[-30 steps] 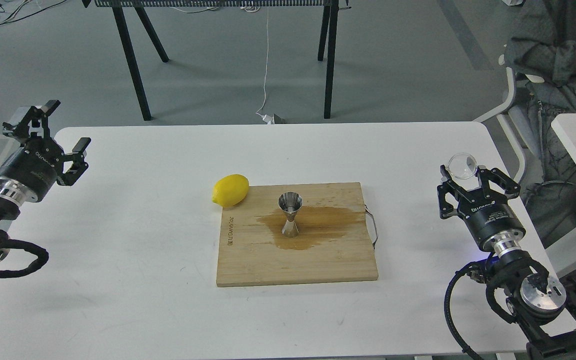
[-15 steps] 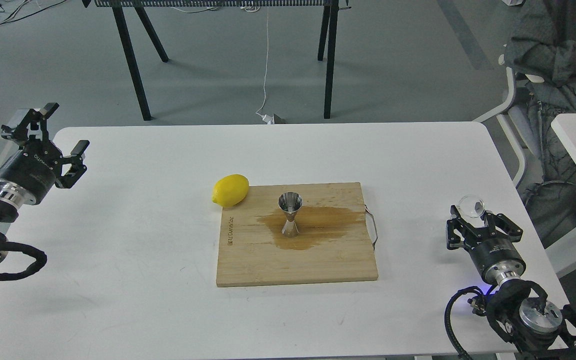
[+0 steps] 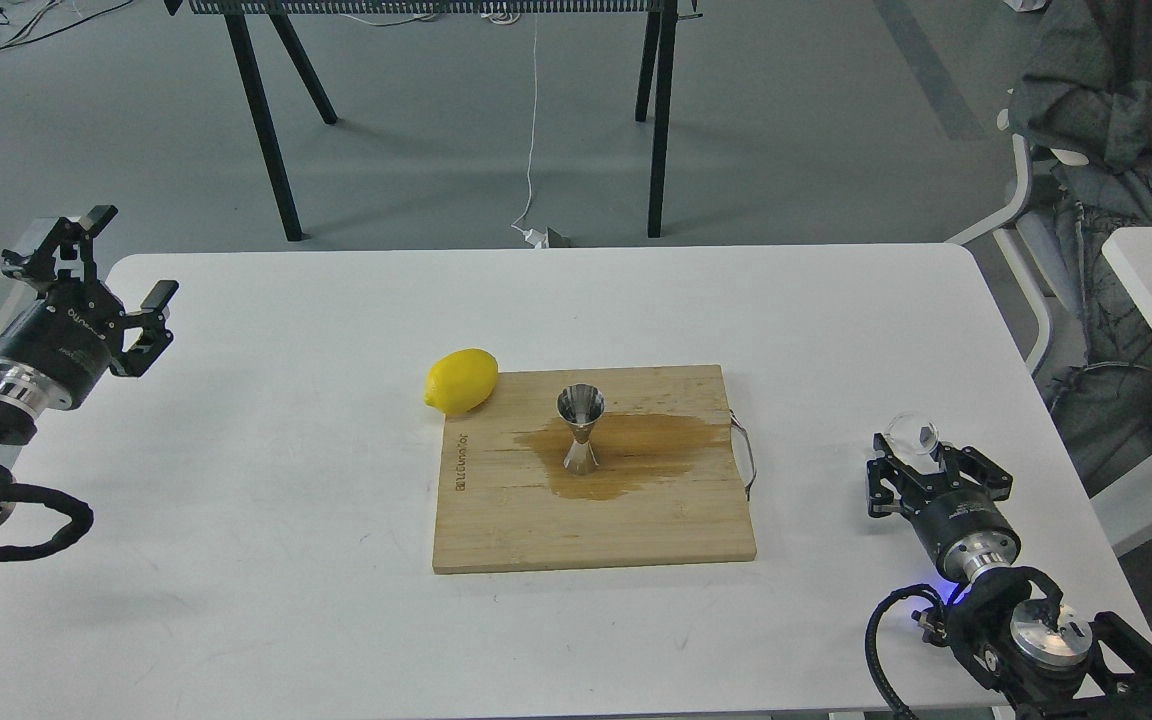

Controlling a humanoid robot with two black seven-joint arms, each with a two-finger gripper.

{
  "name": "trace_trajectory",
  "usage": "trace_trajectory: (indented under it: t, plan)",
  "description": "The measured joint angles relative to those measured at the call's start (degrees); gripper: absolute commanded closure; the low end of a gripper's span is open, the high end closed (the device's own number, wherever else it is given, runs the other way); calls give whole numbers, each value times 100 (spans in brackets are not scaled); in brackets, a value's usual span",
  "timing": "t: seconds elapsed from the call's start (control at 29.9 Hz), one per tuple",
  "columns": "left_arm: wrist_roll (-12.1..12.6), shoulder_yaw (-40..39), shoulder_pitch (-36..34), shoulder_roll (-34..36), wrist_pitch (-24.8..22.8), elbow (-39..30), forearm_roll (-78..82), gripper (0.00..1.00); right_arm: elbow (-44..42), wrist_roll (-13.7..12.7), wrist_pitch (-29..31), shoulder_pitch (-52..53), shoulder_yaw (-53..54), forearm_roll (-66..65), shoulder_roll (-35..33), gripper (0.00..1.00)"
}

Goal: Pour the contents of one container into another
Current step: 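Lower the glass back onto the table and release it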

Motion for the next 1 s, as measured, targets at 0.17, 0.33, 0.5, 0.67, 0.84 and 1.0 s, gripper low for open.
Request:
trace_trajectory:
  t: [0.17,0.33,0.5,0.67,0.84,1.0]
  plan:
    - [0,0,0,0,0,0,0,0,-1,0,-18,2,-17,-13,1,44]
    - [0,0,0,0,0,0,0,0,0,-4,-64,3,-19,-27,1,26]
    - [0,0,0,2,0,0,0,0,35,-8,-104,10,-19,-33,1,12]
    - [0,0,0,3,0,0,0,0,96,-8,-106,11,-19,-33,-5,4]
    - [0,0,0,3,0,0,6,0,571,-9,-98,-207,-10,-42,-52,4]
    - [0,0,0,4,-1,0,8,0,1105,11,-120,-662,57,-32,-262,4]
